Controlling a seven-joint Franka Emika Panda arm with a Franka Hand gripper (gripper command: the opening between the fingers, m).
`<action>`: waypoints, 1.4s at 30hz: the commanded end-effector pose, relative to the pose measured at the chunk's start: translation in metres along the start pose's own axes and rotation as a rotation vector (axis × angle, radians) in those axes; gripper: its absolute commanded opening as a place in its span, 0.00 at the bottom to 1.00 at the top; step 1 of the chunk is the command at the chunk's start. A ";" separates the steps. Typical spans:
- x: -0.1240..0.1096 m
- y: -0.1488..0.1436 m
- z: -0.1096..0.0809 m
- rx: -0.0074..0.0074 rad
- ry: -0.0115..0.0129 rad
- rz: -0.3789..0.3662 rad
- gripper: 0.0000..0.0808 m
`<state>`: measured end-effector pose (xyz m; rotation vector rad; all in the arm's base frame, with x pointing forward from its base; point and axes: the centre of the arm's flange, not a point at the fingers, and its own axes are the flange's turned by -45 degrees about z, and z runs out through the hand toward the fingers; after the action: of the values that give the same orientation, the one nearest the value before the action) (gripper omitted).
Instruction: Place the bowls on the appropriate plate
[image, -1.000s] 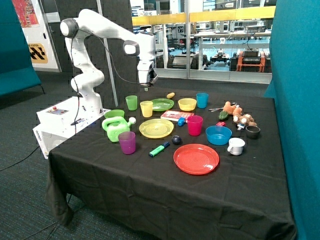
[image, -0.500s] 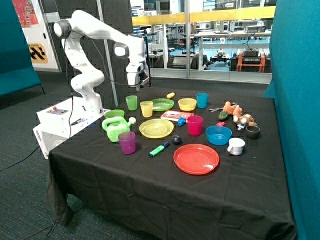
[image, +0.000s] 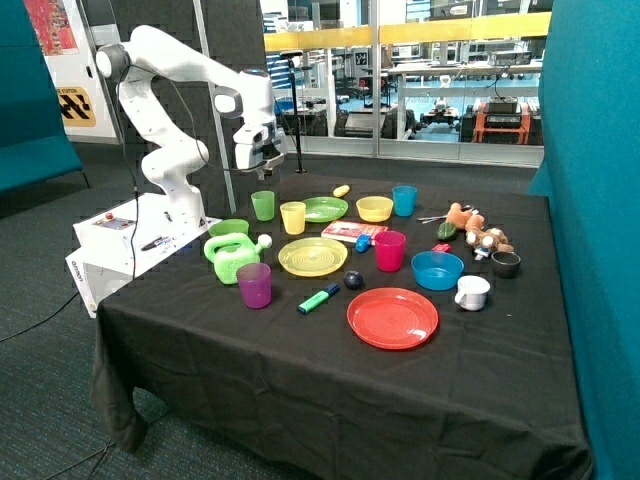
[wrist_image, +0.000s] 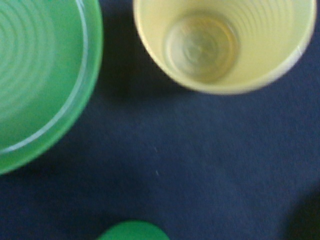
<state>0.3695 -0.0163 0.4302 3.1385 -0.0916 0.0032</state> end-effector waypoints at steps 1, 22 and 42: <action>-0.037 0.031 0.018 0.0016 -0.0022 0.098 0.33; -0.040 0.093 0.043 0.0015 -0.0022 0.172 0.42; -0.054 0.098 0.086 0.0015 -0.0022 0.150 0.43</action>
<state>0.3168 -0.1076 0.3621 3.1255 -0.3320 -0.0004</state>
